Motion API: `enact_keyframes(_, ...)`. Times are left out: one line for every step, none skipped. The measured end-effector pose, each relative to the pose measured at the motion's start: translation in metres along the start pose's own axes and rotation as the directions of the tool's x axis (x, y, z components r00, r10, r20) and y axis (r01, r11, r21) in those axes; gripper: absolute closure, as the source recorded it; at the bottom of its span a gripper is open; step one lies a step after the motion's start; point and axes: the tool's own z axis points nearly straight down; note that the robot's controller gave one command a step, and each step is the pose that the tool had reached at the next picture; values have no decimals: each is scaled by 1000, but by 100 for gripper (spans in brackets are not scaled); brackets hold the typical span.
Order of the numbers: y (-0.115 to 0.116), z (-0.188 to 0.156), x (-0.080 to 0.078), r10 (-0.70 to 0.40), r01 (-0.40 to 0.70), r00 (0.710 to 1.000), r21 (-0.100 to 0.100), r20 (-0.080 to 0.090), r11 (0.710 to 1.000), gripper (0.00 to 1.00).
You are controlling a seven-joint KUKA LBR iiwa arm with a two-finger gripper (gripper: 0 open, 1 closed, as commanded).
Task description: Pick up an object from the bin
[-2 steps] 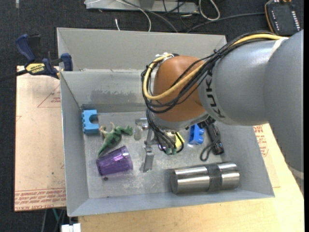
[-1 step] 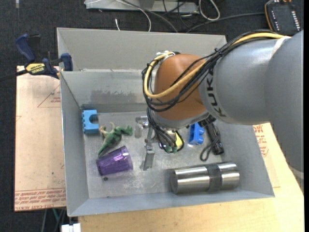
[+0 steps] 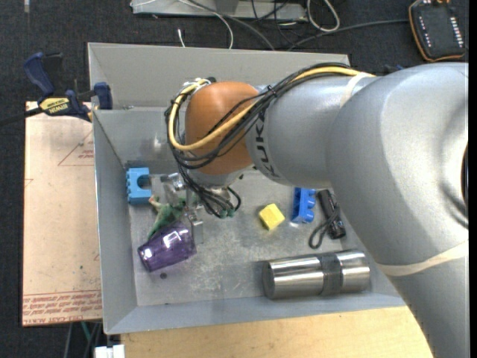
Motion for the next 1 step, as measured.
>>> enact_keyframes(5,-91,1,223,-223,975,1,3,975,0)
